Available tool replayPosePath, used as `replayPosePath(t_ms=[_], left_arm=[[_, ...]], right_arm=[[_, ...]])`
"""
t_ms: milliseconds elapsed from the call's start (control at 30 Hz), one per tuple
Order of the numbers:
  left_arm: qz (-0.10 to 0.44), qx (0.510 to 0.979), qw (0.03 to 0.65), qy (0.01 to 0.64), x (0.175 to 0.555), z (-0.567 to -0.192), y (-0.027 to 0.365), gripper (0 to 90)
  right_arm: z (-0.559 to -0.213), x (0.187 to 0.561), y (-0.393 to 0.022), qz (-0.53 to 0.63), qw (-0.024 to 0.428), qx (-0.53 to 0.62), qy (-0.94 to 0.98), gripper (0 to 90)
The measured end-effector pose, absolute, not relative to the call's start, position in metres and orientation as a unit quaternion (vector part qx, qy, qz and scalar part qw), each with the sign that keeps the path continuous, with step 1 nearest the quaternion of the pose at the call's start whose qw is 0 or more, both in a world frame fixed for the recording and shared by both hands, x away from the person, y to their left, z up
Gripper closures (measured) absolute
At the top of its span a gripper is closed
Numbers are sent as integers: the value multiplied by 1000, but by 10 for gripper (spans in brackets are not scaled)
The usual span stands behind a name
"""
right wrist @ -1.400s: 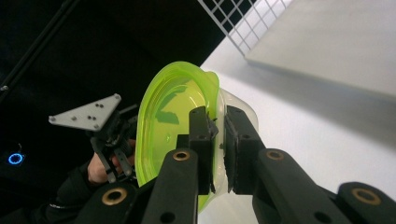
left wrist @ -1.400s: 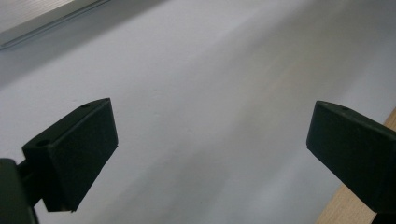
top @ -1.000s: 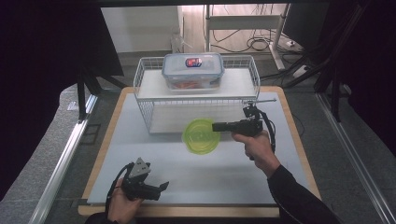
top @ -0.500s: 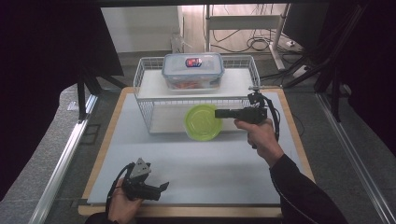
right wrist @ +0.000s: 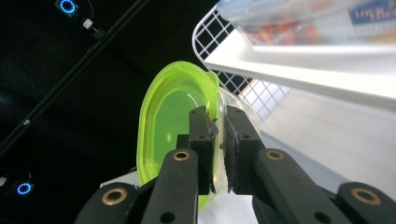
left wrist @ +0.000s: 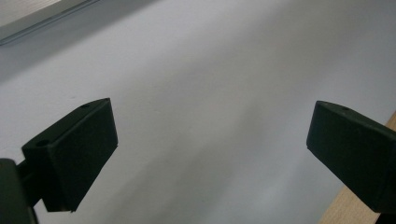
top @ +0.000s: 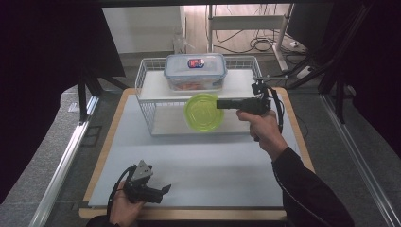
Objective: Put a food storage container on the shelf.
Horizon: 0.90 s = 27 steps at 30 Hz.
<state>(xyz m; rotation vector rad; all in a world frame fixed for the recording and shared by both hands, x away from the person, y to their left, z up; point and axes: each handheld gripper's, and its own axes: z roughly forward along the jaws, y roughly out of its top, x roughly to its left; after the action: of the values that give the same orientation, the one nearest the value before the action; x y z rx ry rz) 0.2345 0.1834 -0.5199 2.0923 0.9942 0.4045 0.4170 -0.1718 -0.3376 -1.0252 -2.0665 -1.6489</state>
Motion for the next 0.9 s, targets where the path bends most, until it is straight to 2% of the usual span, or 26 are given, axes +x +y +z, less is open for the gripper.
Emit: replayPosePath(t_ms=[433, 900], left_arm=[[156, 817, 392, 392, 234, -519, 185, 11], [149, 820, 391, 390, 234, -520, 184, 10]], right_arm=[[-299, 435, -168, -587, 131, -363, -711, 827], [-274, 454, -166, -593, 117, -376, -702, 827]])
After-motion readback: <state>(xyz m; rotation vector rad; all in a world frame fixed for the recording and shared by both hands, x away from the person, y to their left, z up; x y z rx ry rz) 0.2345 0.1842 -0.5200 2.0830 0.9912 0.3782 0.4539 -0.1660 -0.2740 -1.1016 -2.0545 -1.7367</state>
